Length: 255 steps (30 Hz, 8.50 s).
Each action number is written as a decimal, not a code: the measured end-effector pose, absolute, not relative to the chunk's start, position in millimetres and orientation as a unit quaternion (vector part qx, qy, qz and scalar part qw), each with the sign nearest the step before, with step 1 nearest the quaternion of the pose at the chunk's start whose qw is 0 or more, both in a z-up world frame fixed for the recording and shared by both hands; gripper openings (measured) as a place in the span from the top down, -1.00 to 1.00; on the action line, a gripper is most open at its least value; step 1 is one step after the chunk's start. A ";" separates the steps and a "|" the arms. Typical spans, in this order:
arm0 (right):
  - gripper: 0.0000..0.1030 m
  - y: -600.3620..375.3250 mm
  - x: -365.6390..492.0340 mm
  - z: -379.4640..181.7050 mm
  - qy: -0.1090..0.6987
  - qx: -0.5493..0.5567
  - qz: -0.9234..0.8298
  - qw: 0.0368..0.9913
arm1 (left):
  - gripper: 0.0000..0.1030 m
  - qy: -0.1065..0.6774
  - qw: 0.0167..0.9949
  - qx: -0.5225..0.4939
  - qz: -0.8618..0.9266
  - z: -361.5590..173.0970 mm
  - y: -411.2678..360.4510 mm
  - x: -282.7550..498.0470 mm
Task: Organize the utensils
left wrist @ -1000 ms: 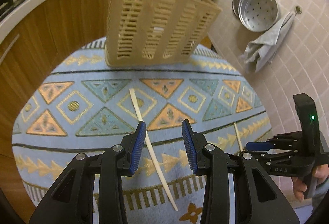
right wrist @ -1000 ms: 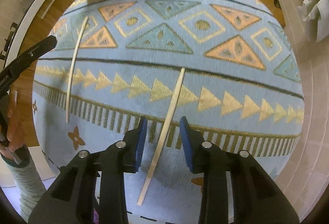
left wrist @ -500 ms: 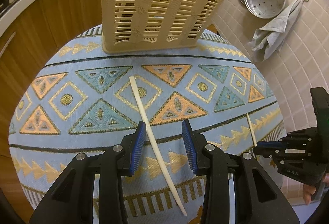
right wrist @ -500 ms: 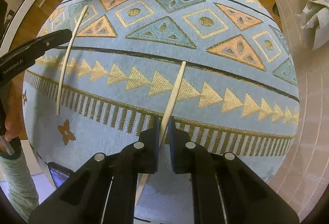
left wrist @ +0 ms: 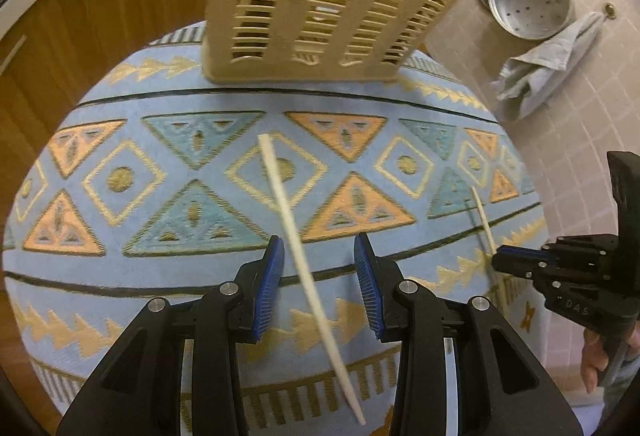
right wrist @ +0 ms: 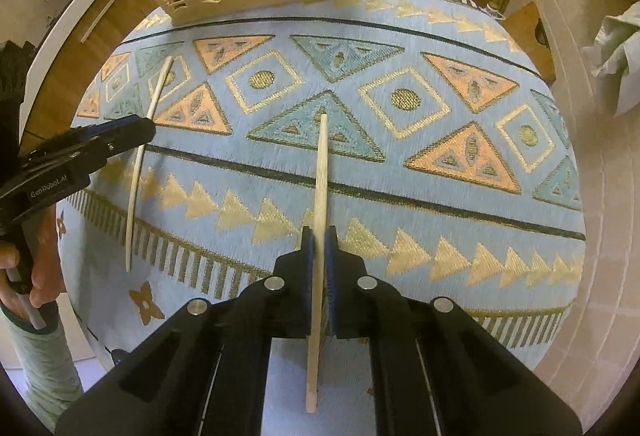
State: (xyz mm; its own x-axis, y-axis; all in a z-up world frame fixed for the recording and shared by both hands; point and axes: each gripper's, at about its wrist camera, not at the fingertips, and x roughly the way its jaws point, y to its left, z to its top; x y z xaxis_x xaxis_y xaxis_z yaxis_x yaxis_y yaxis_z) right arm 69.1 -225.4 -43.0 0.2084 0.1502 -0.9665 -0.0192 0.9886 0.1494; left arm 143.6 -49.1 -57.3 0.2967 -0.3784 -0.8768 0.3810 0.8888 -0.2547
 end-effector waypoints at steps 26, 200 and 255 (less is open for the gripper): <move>0.91 -230.4 68.7 -33.3 0.590 0.039 0.126 0.797 | 0.94 0.472 0.851 0.033 -0.229 -30.6 -58.8 124.7; -0.85 -206.8 21.8 -12.2 0.161 -0.005 0.007 0.987 | -0.85 0.121 0.992 0.012 -0.043 2.2 -25.6 31.5; -0.85 -207.7 25.1 -16.7 0.179 0.008 0.011 0.984 | -0.85 0.126 0.991 0.019 -0.044 2.9 -23.1 31.1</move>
State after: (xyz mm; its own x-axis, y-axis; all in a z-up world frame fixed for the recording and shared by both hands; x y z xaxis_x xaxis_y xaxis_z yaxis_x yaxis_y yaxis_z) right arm 25.1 -207.7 -16.7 0.9359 0.0250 -0.3515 -0.0190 0.9996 0.0205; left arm 31.1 -23.1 2.9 0.9643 -0.0831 -0.2514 0.0924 0.9954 0.0256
